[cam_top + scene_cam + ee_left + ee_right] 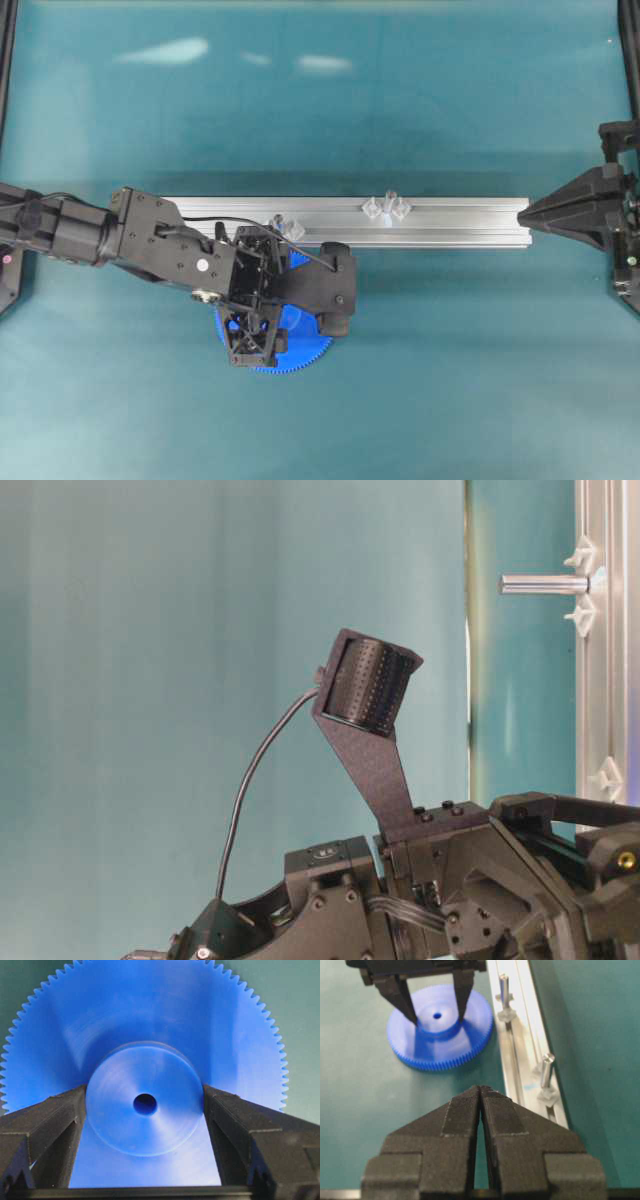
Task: Insert the large gear onto the shaft.
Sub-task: 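Close the left gripper on the hub of the blue gear, then lift the blue gear and carry it toward the right shaft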
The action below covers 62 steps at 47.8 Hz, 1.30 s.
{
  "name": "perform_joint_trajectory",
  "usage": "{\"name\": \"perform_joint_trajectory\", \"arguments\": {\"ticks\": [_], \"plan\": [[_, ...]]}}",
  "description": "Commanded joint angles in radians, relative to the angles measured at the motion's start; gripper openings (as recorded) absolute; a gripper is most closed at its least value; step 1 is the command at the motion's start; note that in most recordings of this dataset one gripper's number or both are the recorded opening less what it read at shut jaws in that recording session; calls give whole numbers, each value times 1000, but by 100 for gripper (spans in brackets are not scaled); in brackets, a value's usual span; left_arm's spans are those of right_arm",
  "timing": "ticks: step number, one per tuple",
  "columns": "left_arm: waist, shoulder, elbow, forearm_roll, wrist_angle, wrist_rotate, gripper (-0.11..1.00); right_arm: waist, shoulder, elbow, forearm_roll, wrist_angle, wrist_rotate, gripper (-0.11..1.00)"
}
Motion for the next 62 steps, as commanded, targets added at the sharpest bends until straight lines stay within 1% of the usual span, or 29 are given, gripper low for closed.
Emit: {"name": "perform_joint_trajectory", "arguments": {"ticks": [1,21,35,47,62], "plan": [[2,-8,-3,-3,-3,3,77,-2,6,-9,2,-6,9,11],[2,-9,-20,-3,-3,2,77,-2,6,-9,2,-3,9,11],[2,-48,-61,-3,23,-2,77,-3,6,-9,2,-3,9,11],[2,-51,-124,-3,123,0,77,-6,6,-2,2,3,9,11],[2,-52,-224,-3,195,3,77,-21,6,0,2,3,9,11]]}}
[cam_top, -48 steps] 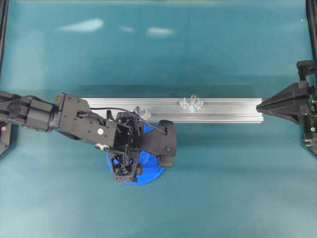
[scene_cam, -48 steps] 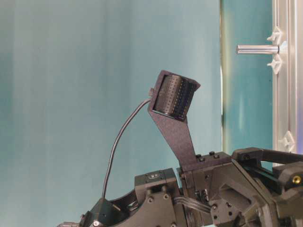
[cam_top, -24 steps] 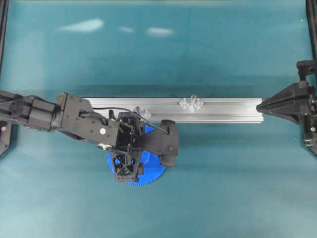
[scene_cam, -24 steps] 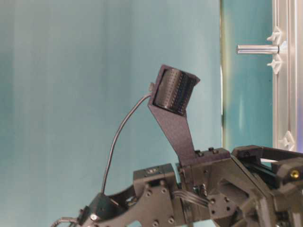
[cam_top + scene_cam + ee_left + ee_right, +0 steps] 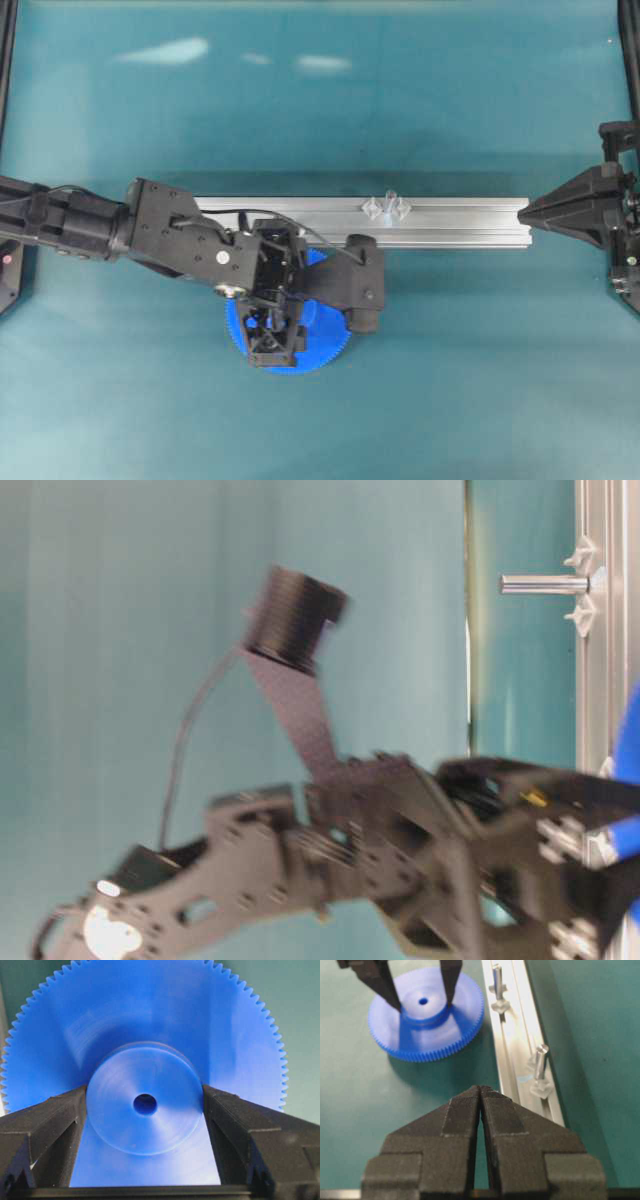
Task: Insert the large gear onto the shaft.
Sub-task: 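Lift the blue gear and carry it toward the right shaft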
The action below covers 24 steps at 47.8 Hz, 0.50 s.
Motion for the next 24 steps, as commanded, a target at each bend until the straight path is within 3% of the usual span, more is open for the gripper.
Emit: {"name": "perform_joint_trajectory", "arguments": {"ticks": [1,12,24], "plan": [[-3,-54,-63,-2,25,3,77,-5,5,-11,2,-5,9,11],[6,-52,-133,2,123,46,77,-6,5,-6,2,-5,8,11],[32,-49,-207,0,135,60,77,-6,-2,-5,0,-6,8,11]]}}
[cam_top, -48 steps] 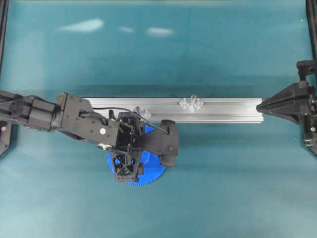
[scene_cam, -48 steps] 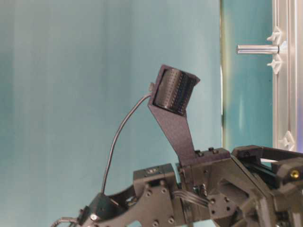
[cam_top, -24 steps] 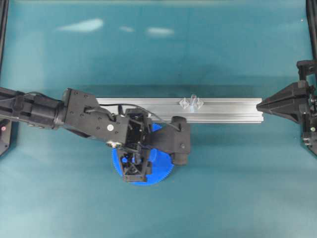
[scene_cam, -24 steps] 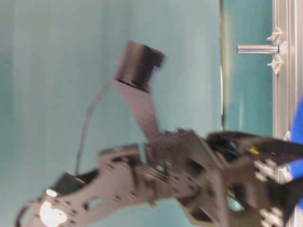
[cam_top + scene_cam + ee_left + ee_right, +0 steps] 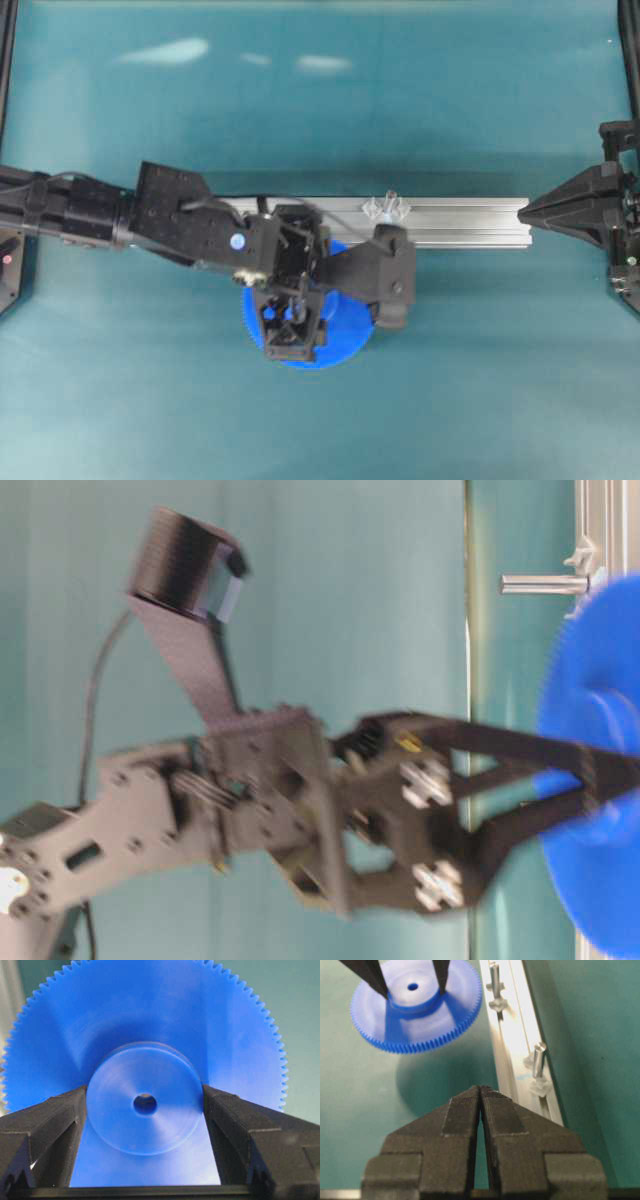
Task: Insert the large gear onto the shaft.
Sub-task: 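Lift the blue gear and carry it toward the right shaft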
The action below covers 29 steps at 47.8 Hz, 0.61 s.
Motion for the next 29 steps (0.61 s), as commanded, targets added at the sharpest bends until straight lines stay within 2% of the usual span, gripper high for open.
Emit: {"name": "perform_joint_trajectory", "arguments": {"ticks": [1,7,17,29], "plan": [[15,-48,-54,0,0,3,77,-3,0,-9,2,-6,8,11],[37,-48,-75,2,6,14,77,-3,-14,-9,2,-5,9,11],[67,-46,-121,2,63,98,77,-3,-44,-5,2,-5,9,11],[110,-26,-204,2,98,155,77,-3,-51,9,2,-5,14,11]]}}
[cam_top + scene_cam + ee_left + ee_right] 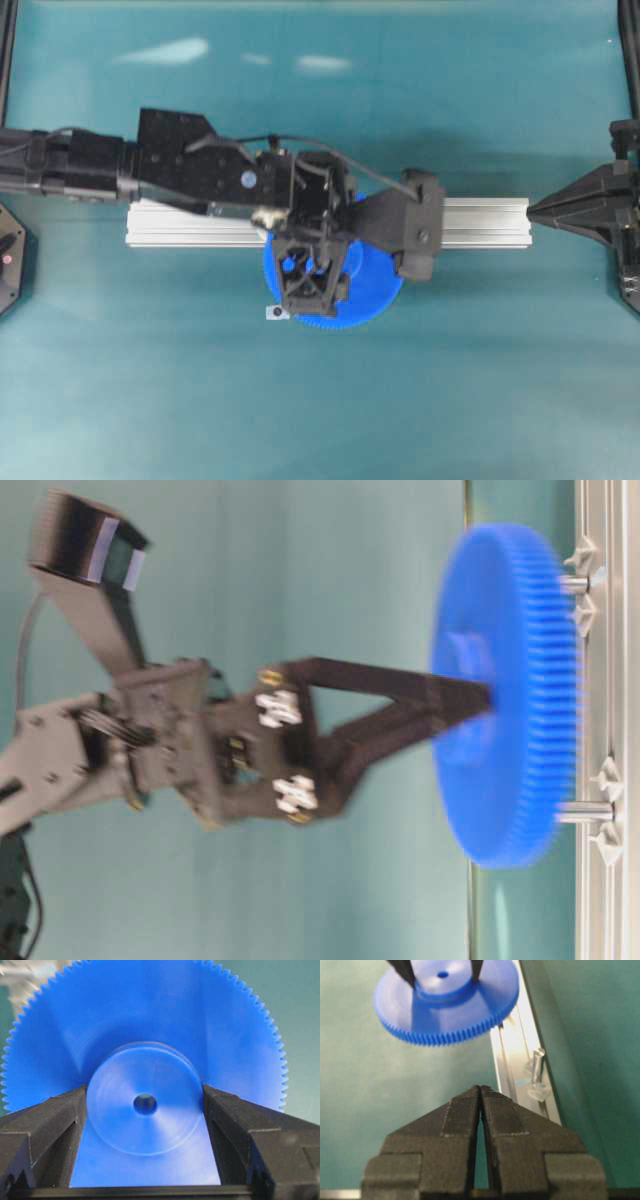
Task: Insert the large gear onto the shaft.
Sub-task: 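Lift the blue gear and carry it toward the right shaft, then align the gear's bore over the right metal shaft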
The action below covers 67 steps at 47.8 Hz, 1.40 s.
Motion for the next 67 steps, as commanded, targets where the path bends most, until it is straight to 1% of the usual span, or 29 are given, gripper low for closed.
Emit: {"name": "perform_joint_trajectory", "arguments": {"ticks": [1,13,19,26,38,52,67], "plan": [[18,-25,-63,0,3,14,77,-3,5,-8,2,-5,17,11],[46,43,-155,2,41,25,77,-3,5,15,0,-17,58,11],[54,80,-198,2,55,29,77,-3,5,15,-5,-17,61,11],[64,107,-232,0,58,63,77,-3,5,20,-8,-17,63,11],[84,140,-273,2,58,78,77,-3,5,21,-6,-18,63,11],[101,169,-290,0,58,97,77,-3,0,23,-8,-18,63,11],[123,202,-328,0,58,98,77,-3,-5,21,-6,-18,64,11]]}}
